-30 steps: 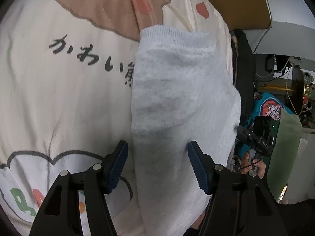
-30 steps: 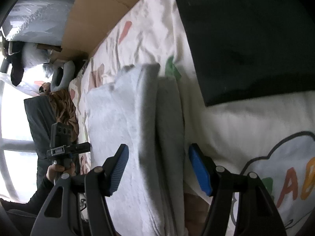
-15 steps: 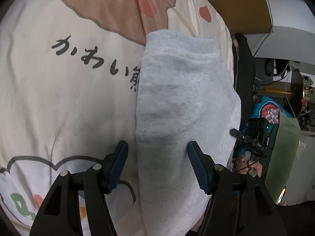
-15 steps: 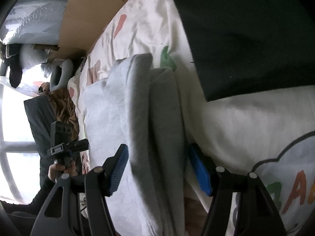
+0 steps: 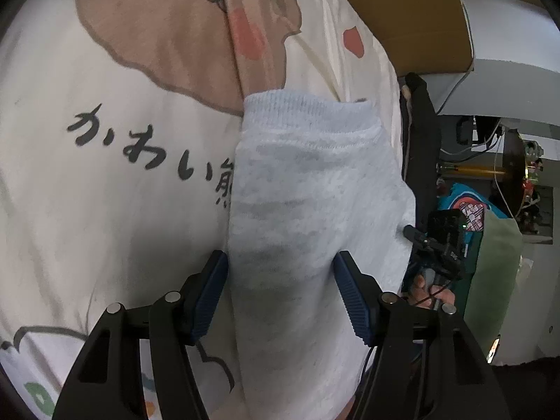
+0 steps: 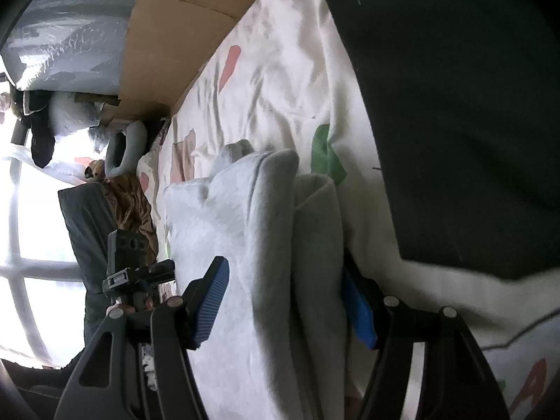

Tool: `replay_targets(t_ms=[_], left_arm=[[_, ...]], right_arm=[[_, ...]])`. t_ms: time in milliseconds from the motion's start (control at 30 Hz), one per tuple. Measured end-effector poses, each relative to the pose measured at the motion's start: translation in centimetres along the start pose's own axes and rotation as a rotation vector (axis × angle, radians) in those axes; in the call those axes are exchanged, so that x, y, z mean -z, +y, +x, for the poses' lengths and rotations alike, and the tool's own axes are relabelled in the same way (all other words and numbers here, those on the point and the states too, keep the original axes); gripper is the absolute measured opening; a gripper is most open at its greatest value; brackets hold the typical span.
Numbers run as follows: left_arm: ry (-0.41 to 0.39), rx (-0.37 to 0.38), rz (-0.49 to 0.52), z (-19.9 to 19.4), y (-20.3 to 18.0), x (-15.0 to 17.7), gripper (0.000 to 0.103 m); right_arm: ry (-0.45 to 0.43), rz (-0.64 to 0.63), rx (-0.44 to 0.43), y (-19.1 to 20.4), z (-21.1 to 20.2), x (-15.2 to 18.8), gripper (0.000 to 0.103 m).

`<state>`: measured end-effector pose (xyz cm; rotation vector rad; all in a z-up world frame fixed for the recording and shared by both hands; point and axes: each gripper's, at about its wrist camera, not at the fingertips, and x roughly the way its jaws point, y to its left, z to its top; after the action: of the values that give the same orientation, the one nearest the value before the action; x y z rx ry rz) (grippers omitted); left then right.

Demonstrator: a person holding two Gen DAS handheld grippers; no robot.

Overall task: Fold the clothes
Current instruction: 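Close both tools on the sweatshirt edge and lift it up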

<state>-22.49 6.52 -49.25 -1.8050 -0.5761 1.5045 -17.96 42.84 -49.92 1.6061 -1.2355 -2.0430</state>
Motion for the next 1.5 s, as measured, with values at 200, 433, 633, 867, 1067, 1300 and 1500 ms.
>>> replay_targets(t_ms=[200, 433, 633, 867, 1067, 1300, 1500], left_arm=[[-0.006, 0.03, 0.011, 0.1, 0.1, -0.3, 0.064], [-0.031, 0.06, 0.016, 0.1, 0.3, -0.6, 0.063], [-0.034, 0.098, 0.006, 0.5, 0.6, -1.4, 0.063], [-0.029, 0.127, 0.0, 0.9, 0.8, -1.9, 0.063], [-0.028, 0.133, 0.014, 1.1, 0.5, -2.0, 0.054], [-0.046, 0.158, 0.05, 0.6, -1.1, -1.7, 0.03], [-0.072, 0.138, 0.069, 0.4, -2.2, -1.0, 0.025]], right_arm=[[0.014, 0.001, -0.008, -0.3, 0.5, -0.2, 0.021], [0.001, -0.042, -0.017, 1.0, -0.3, -0.1, 0.018], [0.007, -0.041, 0.009, 0.8, 0.1, -0.1, 0.022], [0.026, -0.049, 0.041, 0.2, 1.2, -0.6, 0.032], [0.019, -0.058, 0.036, -0.5, 0.4, -0.2, 0.023], [-0.008, -0.087, 0.036, 1.0, -1.1, 0.4, 0.02], [-0.029, -0.124, 0.035, 2.6, -2.6, 1.1, 0.019]])
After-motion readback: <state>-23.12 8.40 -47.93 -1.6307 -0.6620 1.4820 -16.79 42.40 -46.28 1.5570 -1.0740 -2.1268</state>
